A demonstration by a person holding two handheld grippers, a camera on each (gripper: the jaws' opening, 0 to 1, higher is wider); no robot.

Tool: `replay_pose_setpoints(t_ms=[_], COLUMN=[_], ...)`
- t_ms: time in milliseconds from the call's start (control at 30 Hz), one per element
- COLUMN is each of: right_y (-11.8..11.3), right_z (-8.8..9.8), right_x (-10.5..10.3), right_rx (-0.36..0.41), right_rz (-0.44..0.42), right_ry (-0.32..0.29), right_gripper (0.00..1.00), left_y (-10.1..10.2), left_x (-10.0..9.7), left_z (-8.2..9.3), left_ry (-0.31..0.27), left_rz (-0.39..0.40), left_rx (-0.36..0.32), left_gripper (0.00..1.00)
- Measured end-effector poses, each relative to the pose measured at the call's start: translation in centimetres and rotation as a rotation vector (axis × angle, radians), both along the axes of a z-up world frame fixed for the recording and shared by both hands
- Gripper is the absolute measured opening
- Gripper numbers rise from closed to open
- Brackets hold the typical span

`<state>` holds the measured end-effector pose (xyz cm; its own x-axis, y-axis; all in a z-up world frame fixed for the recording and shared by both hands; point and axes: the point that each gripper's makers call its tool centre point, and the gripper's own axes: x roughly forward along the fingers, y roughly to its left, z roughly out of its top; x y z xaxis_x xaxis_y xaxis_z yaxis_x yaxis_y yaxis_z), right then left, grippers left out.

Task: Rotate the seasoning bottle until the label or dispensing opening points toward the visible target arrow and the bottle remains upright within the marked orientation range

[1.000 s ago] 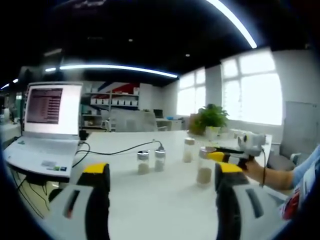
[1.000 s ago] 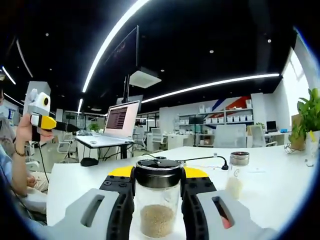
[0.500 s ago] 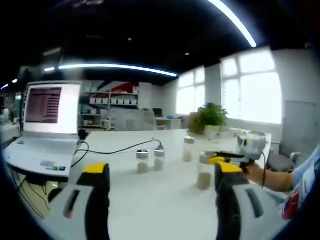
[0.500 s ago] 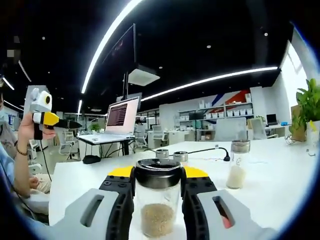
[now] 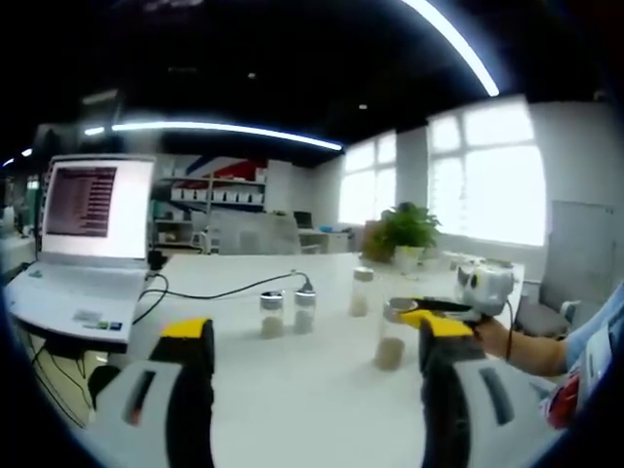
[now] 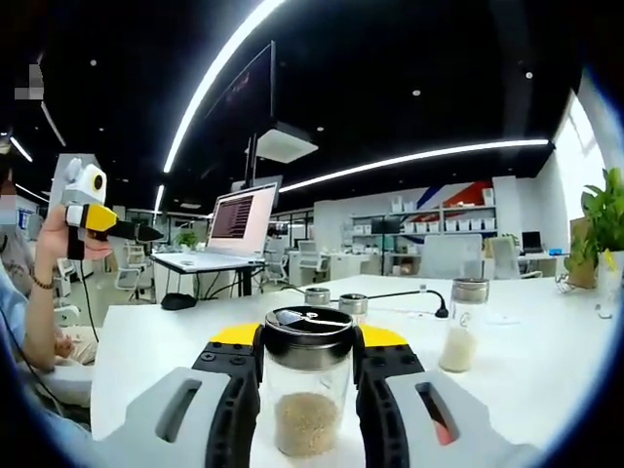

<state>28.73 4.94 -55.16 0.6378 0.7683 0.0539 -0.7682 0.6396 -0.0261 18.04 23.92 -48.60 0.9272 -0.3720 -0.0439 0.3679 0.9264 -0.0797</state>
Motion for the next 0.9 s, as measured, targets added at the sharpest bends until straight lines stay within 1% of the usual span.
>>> replay_pose_setpoints(t_ms=[133,233,300,367,400,467,500,533,600,667,767,800,833,867,900], right_y=[0.1,0.1,0.2,0.2,0.2,0.1,0.0,0.0,0.0,0.0,0.0,0.2,0.6,0.6,0.8], right_z=[0.0,-0.1,-0.2,-0.1,-0.1,0.5,0.7,0.8,0.5,0.2,0.1,-0.1,-0.3,-0.7,-1.2], right_x=[0.1,0.2,0.2,0.1,0.1,0.0,0.0,0.1,0.2,0.3,0.4,0.2,-0.2,0.1,0.0], right_rx=[-0.008,-0.007,-0.01,-0.039,-0.038,-0.002,0.001,-0.004,-0.033,-0.038,-0.027,-0.039,-0.062,-0.073,-0.105], right_rz=[0.003,0.02,0.032,0.048,0.056,0.081,0.093,0.102,0.128,0.157,0.21,0.255,0.321,0.343,0.387], right_ry=[0.0,0.017,0.012,-0.026,-0.03,-0.027,-0.02,-0.016,0.008,0.034,0.057,0.057,0.037,0.058,0.052], right_gripper=[0.36,0.36,0.36,0.36,0.36,0.38,0.41,0.48,0.56,0.59,0.64,0.68,0.72,0.76,0.81], left_y=[-0.1,-0.2,-0.1,-0.1,-0.1,0.0,0.0,0.0,0.1,0.1,0.1,0.1,0.1,0.1,0.1], left_x=[-0.1,-0.1,0.0,0.0,0.0,0.0,0.0,0.1,0.1,0.1,0.2,0.2,0.2,0.2,0.2], left_z=[0.0,-0.1,-0.1,-0.1,-0.1,-0.1,-0.1,-0.1,-0.1,-0.2,-0.3,-0.3,-0.3,-0.3,-0.3], left_ry=[-0.001,0.001,0.003,0.003,0.003,0.003,0.003,0.003,0.004,0.009,0.011,0.012,0.012,0.013,0.014], left_rz=[-0.008,-0.008,-0.008,-0.009,-0.008,-0.007,-0.007,-0.007,-0.006,-0.005,-0.006,-0.007,-0.007,-0.008,-0.009], left_rx=[-0.001,-0.003,-0.004,-0.004,-0.004,-0.003,-0.004,-0.005,-0.006,-0.004,-0.004,-0.005,-0.006,-0.006,-0.006], left_gripper=[0.92,0.91,0.91,0.91,0.91,0.91,0.91,0.91,0.91,0.91,0.91,0.91,0.91,0.91,0.91])
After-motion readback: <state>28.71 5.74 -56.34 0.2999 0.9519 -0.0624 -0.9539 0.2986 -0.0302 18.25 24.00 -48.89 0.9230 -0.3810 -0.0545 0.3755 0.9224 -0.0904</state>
